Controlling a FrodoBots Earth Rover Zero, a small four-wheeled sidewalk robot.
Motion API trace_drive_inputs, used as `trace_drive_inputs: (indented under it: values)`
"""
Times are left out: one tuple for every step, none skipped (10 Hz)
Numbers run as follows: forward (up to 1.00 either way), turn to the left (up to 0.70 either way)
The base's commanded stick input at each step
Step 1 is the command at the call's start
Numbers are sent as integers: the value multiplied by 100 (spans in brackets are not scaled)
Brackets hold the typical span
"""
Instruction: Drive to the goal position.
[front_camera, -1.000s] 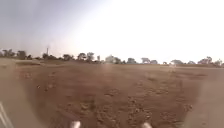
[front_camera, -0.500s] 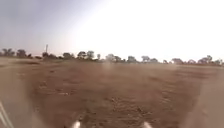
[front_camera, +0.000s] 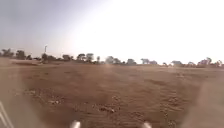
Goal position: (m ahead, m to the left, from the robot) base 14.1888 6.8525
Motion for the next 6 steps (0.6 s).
trace_drive_inputs:
  values:
    - [70,0]
    - [70,0]
    - [70,0]
    - [70,0]
    - [70,0]
    - [70,0]
